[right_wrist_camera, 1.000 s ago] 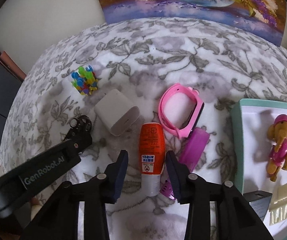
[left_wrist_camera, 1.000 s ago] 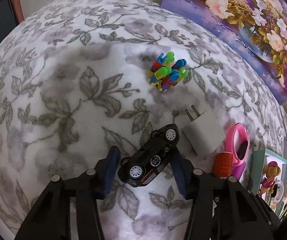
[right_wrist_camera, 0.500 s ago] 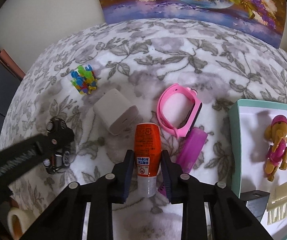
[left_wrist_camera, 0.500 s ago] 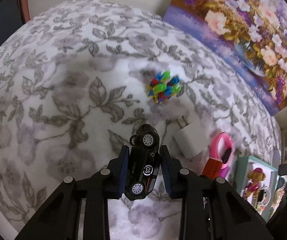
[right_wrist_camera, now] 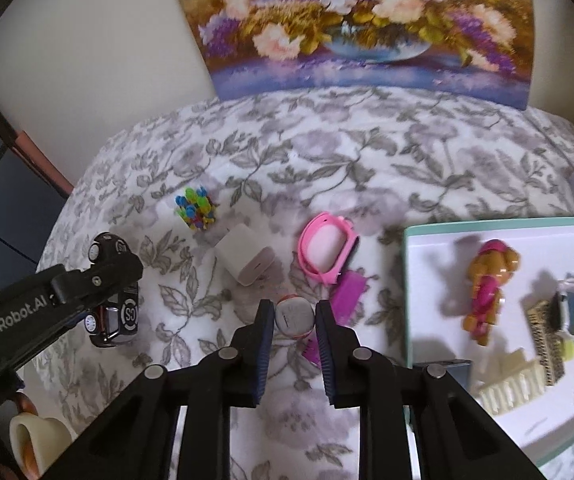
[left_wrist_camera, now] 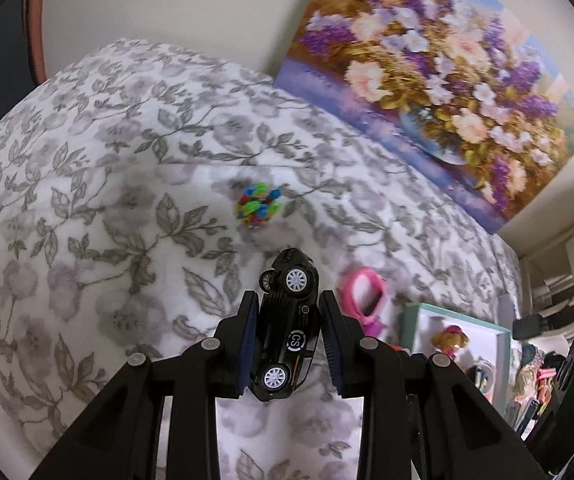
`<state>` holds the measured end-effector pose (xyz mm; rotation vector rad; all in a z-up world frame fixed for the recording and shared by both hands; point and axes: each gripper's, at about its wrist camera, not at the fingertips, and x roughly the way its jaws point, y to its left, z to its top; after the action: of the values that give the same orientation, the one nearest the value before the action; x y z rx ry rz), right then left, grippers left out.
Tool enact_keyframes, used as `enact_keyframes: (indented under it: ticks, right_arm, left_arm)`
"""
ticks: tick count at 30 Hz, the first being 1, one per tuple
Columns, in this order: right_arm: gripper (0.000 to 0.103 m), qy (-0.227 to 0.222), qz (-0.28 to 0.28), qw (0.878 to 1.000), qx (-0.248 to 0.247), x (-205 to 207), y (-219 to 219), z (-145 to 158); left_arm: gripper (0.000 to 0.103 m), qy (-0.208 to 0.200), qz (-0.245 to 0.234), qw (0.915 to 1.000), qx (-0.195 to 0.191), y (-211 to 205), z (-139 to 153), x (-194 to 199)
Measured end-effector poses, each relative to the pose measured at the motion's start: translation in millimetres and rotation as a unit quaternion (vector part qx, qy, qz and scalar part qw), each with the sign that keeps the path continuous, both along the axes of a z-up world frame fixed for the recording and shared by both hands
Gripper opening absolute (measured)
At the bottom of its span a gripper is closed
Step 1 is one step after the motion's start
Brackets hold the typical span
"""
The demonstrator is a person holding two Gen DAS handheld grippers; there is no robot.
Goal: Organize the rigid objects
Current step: 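Carry the toy car with the left tool while the right tool carries the orange bottle over the tray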
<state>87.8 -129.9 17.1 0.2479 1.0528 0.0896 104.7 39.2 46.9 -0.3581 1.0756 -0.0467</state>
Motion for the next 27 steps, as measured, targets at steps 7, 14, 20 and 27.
enact_keyframes:
  ticks: [7,14,20,27]
  right_arm:
    - [0.023,-0.018,-0.015,1.000,0.003,-19,-23,22]
    - [0.023,-0.033,-0.052,0.998,-0.003,-38,-56,48]
    - [0.023,-0.030,-0.101,0.994,-0.022,-53,-96,55]
    - [0.023,-0.021,-0.153,0.988,-0.019,-68,-146,57]
  left_arm:
    - [0.032,-0.010,-0.015,0.9998,0.002,-17,13,-11]
    - [0.032,-0.021,-0.043,0.9988,0.010,-42,24,-21]
    - [0.032,-0.020,-0.080,0.9965,0.014,-76,25,-32]
    - [0.032,-0.016,-0.138,0.9900,0.025,-128,22,-48]
